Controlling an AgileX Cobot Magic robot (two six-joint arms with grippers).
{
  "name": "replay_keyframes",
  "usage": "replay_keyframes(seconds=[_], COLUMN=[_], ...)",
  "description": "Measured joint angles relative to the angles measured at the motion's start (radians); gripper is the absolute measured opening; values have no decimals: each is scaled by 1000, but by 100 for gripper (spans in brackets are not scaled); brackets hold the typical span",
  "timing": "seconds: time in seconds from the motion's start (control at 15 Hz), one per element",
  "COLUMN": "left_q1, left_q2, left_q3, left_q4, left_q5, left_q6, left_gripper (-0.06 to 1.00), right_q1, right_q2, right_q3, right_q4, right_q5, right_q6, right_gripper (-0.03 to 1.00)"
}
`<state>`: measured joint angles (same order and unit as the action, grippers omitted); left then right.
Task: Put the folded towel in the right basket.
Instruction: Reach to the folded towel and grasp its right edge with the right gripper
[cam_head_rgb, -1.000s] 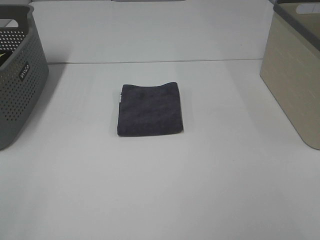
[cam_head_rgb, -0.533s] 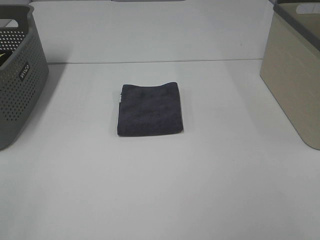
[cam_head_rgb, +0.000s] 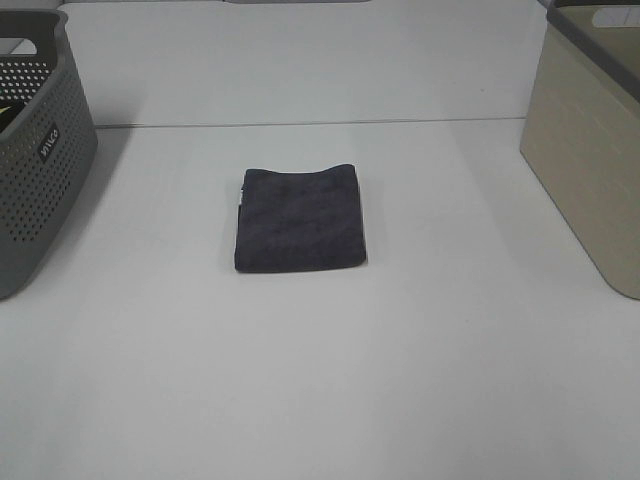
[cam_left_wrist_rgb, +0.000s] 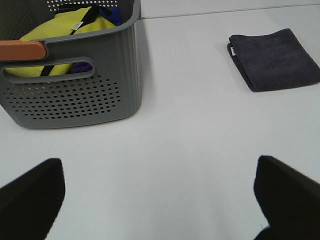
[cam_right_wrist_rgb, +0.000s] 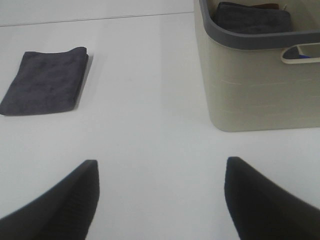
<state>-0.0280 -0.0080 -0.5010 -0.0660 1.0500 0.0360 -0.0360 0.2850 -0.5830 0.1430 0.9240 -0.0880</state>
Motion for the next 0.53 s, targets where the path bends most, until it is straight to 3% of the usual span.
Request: replay_keyframes(seconds=[0.2,0.53], left_q1=[0,0], left_q2=[0,0], left_q3=[0,0], left_q4=[0,0], left_q5=[0,0], left_q6=[0,0], left_gripper=[98,98], right_q1=[0,0], right_q2=[265,755], right_q3=[-127,-494], right_q4=[74,134], right_q5=[-34,-25], right_q6=[-9,-143], right_gripper=[68,67])
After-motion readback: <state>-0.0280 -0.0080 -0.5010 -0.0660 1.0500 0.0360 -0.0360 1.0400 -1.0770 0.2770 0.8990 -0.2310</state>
